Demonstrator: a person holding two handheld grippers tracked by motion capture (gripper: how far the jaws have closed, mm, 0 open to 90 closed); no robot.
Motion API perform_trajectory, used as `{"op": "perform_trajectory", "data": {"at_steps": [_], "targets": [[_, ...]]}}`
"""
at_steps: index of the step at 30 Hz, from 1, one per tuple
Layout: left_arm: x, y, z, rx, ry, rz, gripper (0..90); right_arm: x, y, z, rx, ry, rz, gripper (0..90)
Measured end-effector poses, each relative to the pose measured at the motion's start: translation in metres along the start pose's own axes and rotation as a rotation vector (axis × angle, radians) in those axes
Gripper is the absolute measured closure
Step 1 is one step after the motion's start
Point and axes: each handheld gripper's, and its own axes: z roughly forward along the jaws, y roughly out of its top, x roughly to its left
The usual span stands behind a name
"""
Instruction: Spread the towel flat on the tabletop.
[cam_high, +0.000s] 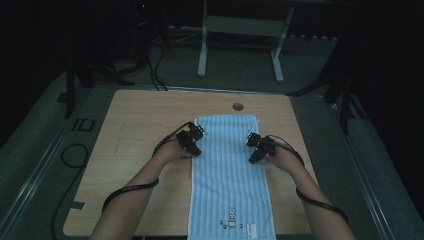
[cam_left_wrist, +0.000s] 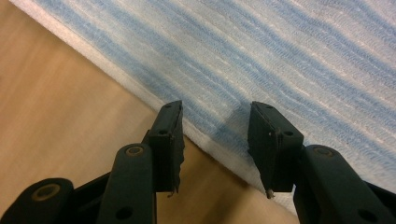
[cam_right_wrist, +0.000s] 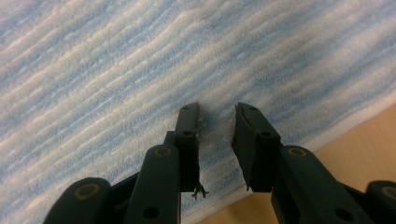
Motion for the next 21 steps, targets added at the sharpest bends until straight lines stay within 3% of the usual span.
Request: {"op": "perform_trajectory", "data": {"at_steps": [6,8,10,11,14,18,21], "targets": [[0.011,0.012,0.005,0.002,0.038,-0.04,55.3,-0.021,0.013,0.003,0.007,-0.003,0.044,68.2],[0.013,0.013,0.005,0.007,0.034,-0.049,54.5,-0.022,0.015,0.002,0.025,0.003,0.054,65.9],[0.012,0.01,0.002,-0.005,0.039,-0.057,54.5,-0.018,0.016,0.001,0.028,-0.017,0.026,62.2],[0.01,0.008,-0.001,-0.012,0.031,-0.056,54.5,-0.016,0.015,0.0,0.021,-0.003,0.021,60.3],[0.001,-0.001,-0.01,-0.02,0.016,-0.012,54.5,-0.007,0.007,-0.008,-0.013,0.007,-0.019,60.4],[-0.015,-0.014,-0.019,-0.039,-0.016,0.047,54.1,0.001,-0.006,-0.017,-0.014,0.004,-0.06,61.0],[-0.028,-0.019,-0.019,-0.024,-0.032,0.093,52.5,0.005,-0.013,-0.019,-0.02,0.003,-0.071,61.0]]}}
